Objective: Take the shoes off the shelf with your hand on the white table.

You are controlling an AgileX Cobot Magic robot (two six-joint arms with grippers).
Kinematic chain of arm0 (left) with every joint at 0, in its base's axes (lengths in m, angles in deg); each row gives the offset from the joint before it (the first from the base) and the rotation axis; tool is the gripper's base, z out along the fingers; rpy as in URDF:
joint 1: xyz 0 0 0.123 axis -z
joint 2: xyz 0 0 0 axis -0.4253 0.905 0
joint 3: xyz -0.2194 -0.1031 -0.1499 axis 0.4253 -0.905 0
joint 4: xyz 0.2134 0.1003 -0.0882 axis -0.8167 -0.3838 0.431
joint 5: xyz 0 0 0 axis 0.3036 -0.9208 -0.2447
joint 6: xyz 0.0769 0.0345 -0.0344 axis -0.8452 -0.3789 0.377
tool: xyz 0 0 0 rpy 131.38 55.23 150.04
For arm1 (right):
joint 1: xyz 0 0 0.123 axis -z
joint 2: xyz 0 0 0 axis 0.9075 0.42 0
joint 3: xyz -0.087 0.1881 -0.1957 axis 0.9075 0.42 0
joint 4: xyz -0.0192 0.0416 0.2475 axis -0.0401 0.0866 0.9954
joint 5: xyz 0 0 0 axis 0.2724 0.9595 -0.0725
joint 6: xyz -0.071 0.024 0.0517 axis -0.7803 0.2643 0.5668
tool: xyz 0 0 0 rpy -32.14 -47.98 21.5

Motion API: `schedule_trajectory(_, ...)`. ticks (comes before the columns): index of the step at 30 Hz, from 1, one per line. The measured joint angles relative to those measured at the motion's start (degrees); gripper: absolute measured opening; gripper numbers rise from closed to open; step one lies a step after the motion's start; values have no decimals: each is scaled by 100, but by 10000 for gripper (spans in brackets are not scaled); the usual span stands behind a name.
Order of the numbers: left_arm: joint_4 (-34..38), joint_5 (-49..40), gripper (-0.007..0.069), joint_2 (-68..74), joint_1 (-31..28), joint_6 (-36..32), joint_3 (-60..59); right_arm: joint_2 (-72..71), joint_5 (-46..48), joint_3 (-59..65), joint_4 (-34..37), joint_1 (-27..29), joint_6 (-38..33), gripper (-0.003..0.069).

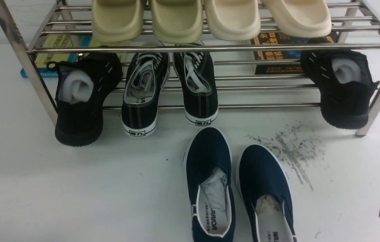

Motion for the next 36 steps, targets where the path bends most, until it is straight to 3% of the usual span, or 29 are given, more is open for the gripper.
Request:
schedule_trajectory(1,0,0,242,0,0,0,0,-34,0,0,16,58,-29,11)
schedule_trajectory(2,0,0,242,0,0,0,0,-316,6,293,102,525,-254,13)
schedule_trajectory(9,0,0,242,0,0,0,0,-1463,146,1366,150,2327,-556,19)
schedule_trajectory(14,0,0,242,0,0,0,0,-1776,342,1666,202,3041,-561,24)
schedule_trajectory(29,0,0,242,0,0,0,0,-1782,363,1799,188,3447,-574,29)
schedule_trajectory(36,0,0,242,0,0,0,0,-1782,363,1799,202,3931,-574,30)
